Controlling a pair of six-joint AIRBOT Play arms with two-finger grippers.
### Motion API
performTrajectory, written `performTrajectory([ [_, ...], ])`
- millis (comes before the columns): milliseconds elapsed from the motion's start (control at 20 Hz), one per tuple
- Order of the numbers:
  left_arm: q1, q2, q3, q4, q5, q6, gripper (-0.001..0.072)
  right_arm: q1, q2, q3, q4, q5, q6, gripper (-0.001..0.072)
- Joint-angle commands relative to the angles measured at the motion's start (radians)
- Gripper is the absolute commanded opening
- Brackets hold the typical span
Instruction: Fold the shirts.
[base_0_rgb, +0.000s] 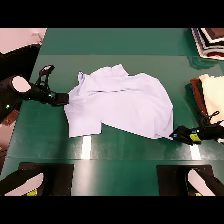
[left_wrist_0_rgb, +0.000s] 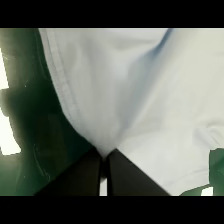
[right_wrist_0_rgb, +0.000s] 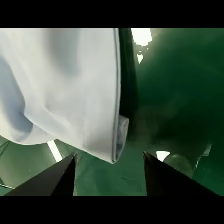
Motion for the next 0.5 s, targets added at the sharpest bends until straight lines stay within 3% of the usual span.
performTrajectory([
  [0, 0.000, 0.002, 0.001, 0.000, 0.005, 0.001, 0.0024, 0.006, 0.002, -0.018, 0.027, -0.039, 0.001, 0.0427],
  [100, 0.000, 0.002, 0.001, -0.001, 0.011, 0.001, 0.0024, 0.052, 0.002, -0.018, 0.027, -0.046, 0.001, 0.0416],
  [150, 0.000, 0.002, 0.001, -0.002, 0.010, 0.001, 0.0024, 0.083, 0.002, -0.018, 0.029, -0.056, 0.001, 0.0317],
  [200, 0.000, 0.002, 0.001, -0.007, 0.006, 0.001, 0.0024, 0.115, 0.002, -0.018, 0.029, -0.065, 0.001, 0.0283],
  [300, 0.000, 0.003, 0.002, -0.007, -0.020, 0.002, 0.0023, 0.174, 0.002, -0.010, 0.027, -0.069, 0.001, 0.0042],
  [450, 0.000, 0.061, 0.005, -0.006, -0.045, 0.002, 0.0023, 0.209, 0.003, 0.088, 0.028, -0.029, 0.002, 0.0016],
])
